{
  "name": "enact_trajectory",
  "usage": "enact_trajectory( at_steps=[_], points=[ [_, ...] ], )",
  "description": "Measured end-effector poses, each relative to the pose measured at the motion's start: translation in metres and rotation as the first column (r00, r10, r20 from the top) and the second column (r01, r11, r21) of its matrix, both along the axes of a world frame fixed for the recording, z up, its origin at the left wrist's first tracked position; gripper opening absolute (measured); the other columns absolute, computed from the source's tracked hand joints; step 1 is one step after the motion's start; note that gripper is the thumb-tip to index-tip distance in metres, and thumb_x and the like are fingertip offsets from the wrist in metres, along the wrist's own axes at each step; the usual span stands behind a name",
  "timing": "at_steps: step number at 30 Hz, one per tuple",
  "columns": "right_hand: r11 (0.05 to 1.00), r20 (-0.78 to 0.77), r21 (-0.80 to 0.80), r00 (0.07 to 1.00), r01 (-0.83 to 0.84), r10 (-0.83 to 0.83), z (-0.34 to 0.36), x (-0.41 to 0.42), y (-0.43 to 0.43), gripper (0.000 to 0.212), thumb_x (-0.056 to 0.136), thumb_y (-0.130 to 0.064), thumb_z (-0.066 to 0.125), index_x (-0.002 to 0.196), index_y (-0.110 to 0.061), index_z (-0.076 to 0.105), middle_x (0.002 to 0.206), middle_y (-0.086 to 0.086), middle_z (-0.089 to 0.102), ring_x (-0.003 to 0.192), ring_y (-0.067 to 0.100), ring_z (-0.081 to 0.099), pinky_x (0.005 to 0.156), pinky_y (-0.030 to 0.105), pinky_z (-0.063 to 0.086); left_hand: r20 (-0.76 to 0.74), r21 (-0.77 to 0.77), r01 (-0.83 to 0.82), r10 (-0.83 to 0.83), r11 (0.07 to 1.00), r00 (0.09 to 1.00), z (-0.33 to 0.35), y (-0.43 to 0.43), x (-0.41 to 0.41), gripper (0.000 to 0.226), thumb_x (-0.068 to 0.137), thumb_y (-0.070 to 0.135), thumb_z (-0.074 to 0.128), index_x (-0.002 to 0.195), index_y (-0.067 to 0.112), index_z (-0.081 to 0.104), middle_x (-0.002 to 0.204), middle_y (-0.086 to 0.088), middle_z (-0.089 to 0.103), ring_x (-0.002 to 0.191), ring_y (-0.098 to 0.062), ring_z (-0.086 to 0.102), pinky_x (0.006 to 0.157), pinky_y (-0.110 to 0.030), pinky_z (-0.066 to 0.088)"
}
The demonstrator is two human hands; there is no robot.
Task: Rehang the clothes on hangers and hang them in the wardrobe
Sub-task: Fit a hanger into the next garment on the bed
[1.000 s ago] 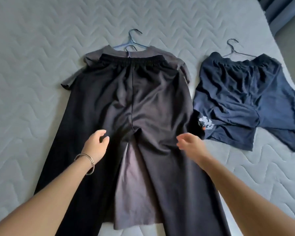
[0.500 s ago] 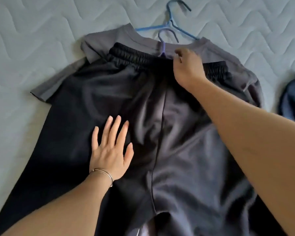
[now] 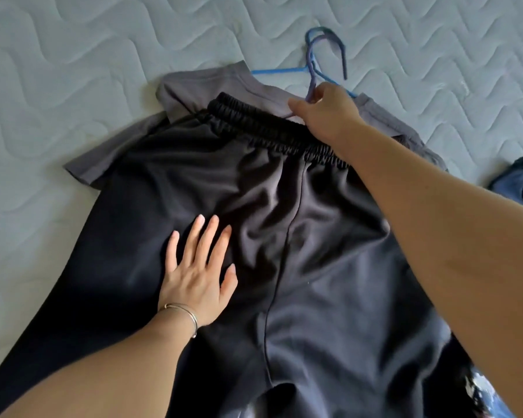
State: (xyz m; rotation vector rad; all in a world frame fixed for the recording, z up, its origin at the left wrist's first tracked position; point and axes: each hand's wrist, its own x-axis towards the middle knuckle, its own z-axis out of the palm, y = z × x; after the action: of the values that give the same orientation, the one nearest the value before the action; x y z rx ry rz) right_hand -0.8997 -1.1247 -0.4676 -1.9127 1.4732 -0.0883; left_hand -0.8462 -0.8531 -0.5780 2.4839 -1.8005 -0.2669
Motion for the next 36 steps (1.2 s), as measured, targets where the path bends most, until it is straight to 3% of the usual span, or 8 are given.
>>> enact_trajectory(
  at_steps=[8,11,15,21,26,31,33,36],
  points=[
    [0.975,-0.015,-0.133,0.984,-0.176,0.175,0.108,-0.073,0.118,0.047,0.094,-0.039,0.044,0.08,0.003,0.056,0.066,0.008,0.048,0.065,0.02,0.047,0.046,0.014,0.032,-0.244,0.147,-0.078,0.113,0.986,0.963,0.038,0.003,0.0,0.059,0.089,0.042,0.033,0.144,0.022,0.026,0.157,0.003,0.015,0.146,-0.015,0.01,0.117,-0.039,0.002],
    [0.99,0.089,-0.11,0.991,-0.091,0.101,0.17,-0.093,0.164,0.03,0.091,-0.036,0.05,0.071,-0.014,0.051,0.061,0.001,0.049,0.053,0.013,0.044,0.053,0.023,0.035,-0.494,0.221,-0.144,0.237,0.965,0.836,0.089,0.033,-0.016,0.052,0.091,0.029,0.047,0.14,0.017,0.035,0.151,-0.001,0.03,0.139,-0.02,0.03,0.114,-0.036,0.026],
    [0.995,0.337,0.088,0.939,0.049,-0.076,0.269,-0.114,0.228,0.013,0.092,-0.031,0.051,0.092,-0.021,0.061,0.058,-0.002,0.054,0.038,0.008,0.032,0.041,0.019,0.026,-0.678,-0.209,-0.178,-0.011,0.962,0.735,0.209,0.111,-0.059,0.037,0.09,0.015,0.052,0.127,0.014,0.052,0.131,0.006,0.048,0.122,-0.006,0.045,0.102,-0.009,0.032],
    [0.98,0.54,0.198,0.833,0.013,-0.12,0.423,-0.128,0.324,0.023,0.095,-0.03,0.048,0.082,-0.019,0.062,0.062,-0.003,0.049,0.048,0.008,0.036,0.044,0.018,0.027,-0.6,-0.709,-0.266,-0.36,0.653,0.715,0.453,0.175,-0.105,0.037,0.075,0.037,0.053,0.107,0.018,0.057,0.102,0.011,0.055,0.097,0.003,0.052,0.083,-0.001,0.037],
    [0.965,0.698,0.247,0.706,-0.083,-0.118,0.531,-0.123,0.394,0.022,0.096,-0.021,0.046,0.079,-0.014,0.058,0.06,0.0,0.048,0.048,0.01,0.038,0.045,0.019,0.025,-0.553,-0.508,-0.112,-0.224,0.854,0.802,0.58,0.222,-0.124,0.051,0.07,0.06,0.06,0.105,0.025,0.05,0.108,0.013,0.058,0.105,-0.006,0.054,0.092,-0.023,0.045],
    [0.91,0.838,0.315,0.528,-0.268,-0.135,0.604,-0.114,0.474,0.006,0.094,-0.009,0.047,0.09,-0.01,0.051,0.066,0.006,0.049,0.052,0.012,0.04,0.049,0.021,0.03,-0.405,-0.468,-0.087,-0.126,0.879,0.906,0.649,0.288,-0.127,0.081,0.048,0.078,0.05,0.111,0.027,0.049,0.112,0.003,0.054,0.109,-0.019,0.053,0.096,-0.041,0.046],
    [0.883,0.882,0.301,0.457,-0.36,-0.114,0.628,-0.105,0.506,0.017,0.097,-0.006,0.039,0.085,-0.009,0.05,0.069,0.01,0.049,0.054,0.014,0.042,0.054,0.022,0.033,-0.423,-0.447,-0.169,-0.041,0.879,0.905,0.678,0.322,-0.122,0.082,0.048,0.071,0.054,0.116,0.026,0.048,0.116,0.0,0.053,0.11,-0.022,0.052,0.096,-0.038,0.045],
    [0.841,0.92,0.214,0.392,-0.498,-0.002,0.656,-0.085,0.557,0.028,0.098,-0.003,0.028,0.078,-0.007,0.048,0.073,0.014,0.05,0.06,0.019,0.048,0.06,0.026,0.04,-0.509,-0.462,-0.326,0.055,0.824,0.859,0.716,0.381,-0.11,0.042,0.07,0.035,0.066,0.107,0.018,0.055,0.095,0.0,0.057,0.084,-0.014,0.055,0.072,-0.023,0.043]
  ],
)
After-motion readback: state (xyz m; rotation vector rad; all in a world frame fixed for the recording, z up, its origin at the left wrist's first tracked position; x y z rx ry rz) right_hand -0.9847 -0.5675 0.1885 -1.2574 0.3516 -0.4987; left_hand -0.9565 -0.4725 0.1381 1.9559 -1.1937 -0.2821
